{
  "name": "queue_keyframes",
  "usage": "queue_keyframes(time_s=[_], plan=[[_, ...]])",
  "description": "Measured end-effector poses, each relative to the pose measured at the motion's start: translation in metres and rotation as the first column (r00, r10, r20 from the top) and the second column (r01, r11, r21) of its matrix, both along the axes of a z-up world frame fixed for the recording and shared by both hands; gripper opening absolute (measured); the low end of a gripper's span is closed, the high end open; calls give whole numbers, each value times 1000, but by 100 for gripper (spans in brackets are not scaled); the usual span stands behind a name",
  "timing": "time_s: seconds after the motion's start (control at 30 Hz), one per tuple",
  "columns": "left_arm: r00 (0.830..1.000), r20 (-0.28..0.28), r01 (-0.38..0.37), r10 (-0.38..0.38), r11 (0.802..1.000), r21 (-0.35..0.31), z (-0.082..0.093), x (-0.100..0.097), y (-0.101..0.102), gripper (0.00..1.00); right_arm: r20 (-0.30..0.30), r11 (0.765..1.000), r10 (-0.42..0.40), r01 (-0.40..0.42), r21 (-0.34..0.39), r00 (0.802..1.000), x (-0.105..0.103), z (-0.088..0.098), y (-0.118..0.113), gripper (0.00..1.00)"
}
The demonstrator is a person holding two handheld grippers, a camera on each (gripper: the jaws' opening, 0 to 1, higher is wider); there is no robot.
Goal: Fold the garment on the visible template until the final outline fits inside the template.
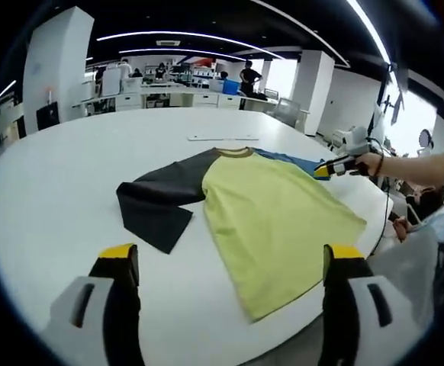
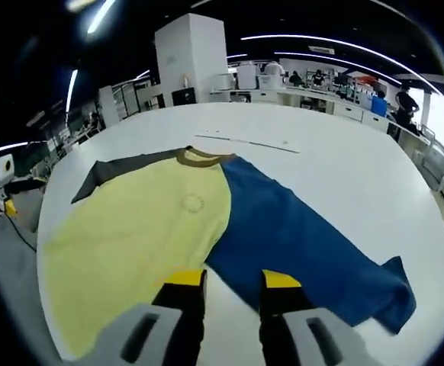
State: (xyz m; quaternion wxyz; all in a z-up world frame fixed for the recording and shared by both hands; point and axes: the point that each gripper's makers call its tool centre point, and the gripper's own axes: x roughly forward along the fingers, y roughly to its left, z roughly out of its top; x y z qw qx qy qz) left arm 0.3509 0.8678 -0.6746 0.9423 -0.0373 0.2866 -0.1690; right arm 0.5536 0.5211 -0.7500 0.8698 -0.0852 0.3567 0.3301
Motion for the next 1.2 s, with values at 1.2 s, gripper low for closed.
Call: queue_keyframes(time_s=[1.2], plan=[[999,11,-33,32,998,48,8,-8,10,92,44,990,-43,48,-136,998,46,-10,-26,0]])
